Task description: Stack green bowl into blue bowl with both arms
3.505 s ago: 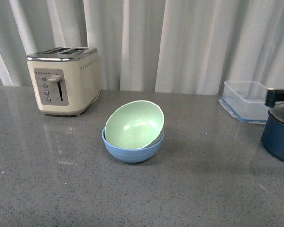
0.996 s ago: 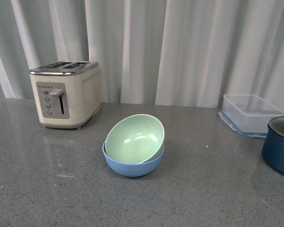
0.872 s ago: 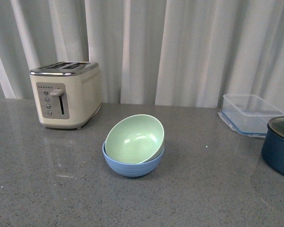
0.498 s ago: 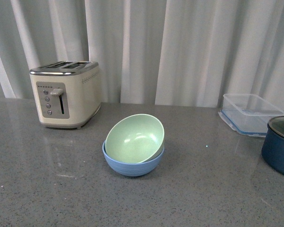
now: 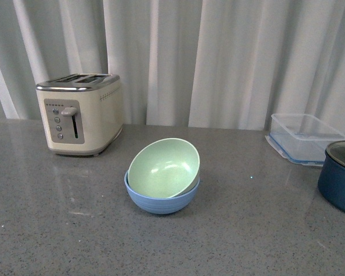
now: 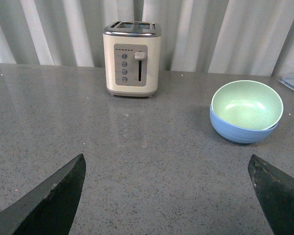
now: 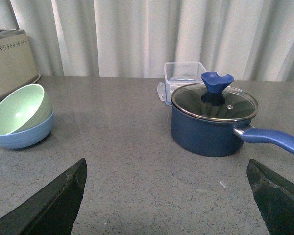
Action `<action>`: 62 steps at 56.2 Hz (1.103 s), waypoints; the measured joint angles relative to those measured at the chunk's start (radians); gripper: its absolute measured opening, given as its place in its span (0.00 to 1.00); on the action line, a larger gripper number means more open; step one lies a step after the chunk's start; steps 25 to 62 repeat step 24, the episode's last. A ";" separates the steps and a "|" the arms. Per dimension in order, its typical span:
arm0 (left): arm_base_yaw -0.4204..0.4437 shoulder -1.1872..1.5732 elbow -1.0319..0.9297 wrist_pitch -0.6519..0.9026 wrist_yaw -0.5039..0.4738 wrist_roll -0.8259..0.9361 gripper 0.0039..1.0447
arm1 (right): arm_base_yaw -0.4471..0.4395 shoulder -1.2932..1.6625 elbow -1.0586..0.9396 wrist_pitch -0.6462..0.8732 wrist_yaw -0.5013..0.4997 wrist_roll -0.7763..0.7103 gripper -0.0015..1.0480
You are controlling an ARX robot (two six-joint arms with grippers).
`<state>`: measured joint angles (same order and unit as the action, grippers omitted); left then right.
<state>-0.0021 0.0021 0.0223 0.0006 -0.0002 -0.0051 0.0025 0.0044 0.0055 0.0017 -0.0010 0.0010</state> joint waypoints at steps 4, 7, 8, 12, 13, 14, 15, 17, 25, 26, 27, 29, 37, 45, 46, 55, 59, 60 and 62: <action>0.000 0.000 0.000 0.000 0.000 0.000 0.94 | 0.000 0.000 0.000 0.000 0.000 0.000 0.90; 0.000 0.000 0.000 0.000 0.000 0.000 0.94 | 0.000 0.000 0.000 0.000 0.000 0.000 0.90; 0.000 0.000 0.000 0.000 0.000 0.000 0.94 | 0.000 0.000 0.000 0.000 0.000 0.000 0.90; 0.000 0.000 0.000 0.000 0.000 0.000 0.94 | 0.000 0.000 0.000 0.000 0.000 0.000 0.90; 0.000 0.000 0.000 0.000 0.000 0.000 0.94 | 0.000 0.000 0.000 0.000 0.000 0.000 0.90; 0.000 0.000 0.000 0.000 0.000 0.000 0.94 | 0.000 0.000 0.000 0.000 0.000 0.000 0.90; 0.000 0.000 0.000 0.000 0.000 0.000 0.94 | 0.000 0.000 0.000 0.000 0.000 0.000 0.90; 0.000 0.000 0.000 0.000 0.000 0.000 0.94 | 0.000 0.000 0.000 0.000 0.000 0.000 0.90; 0.000 0.000 0.000 0.000 0.000 0.000 0.94 | 0.000 0.000 0.000 0.000 0.000 0.000 0.90; 0.000 0.000 0.000 0.000 0.000 0.000 0.94 | 0.000 0.000 0.000 0.000 0.000 0.000 0.90; 0.000 0.000 0.000 0.000 0.000 0.000 0.94 | 0.000 0.000 0.000 0.000 0.000 0.000 0.90; 0.000 0.000 0.000 0.000 0.000 0.000 0.94 | 0.000 0.000 0.000 0.000 0.000 0.000 0.90; 0.000 0.000 0.000 0.000 0.000 0.000 0.94 | 0.000 0.000 0.000 0.000 0.000 0.000 0.90; 0.000 0.000 0.000 0.000 0.000 0.000 0.94 | 0.000 0.000 0.000 0.000 0.000 0.000 0.90; 0.000 0.000 0.000 0.000 0.000 0.000 0.94 | 0.000 0.000 0.000 0.000 0.000 0.000 0.90; 0.000 0.000 0.000 0.000 0.000 0.000 0.94 | 0.000 0.000 0.000 0.000 0.000 0.000 0.90; 0.000 0.000 0.000 0.000 0.000 0.000 0.94 | 0.000 0.000 0.000 0.000 0.000 0.000 0.90; 0.000 0.000 0.000 0.000 0.000 0.000 0.94 | 0.000 0.000 0.000 0.000 0.000 0.000 0.90; 0.000 0.000 0.000 0.000 0.000 0.000 0.94 | 0.000 0.000 0.000 0.000 0.000 0.000 0.90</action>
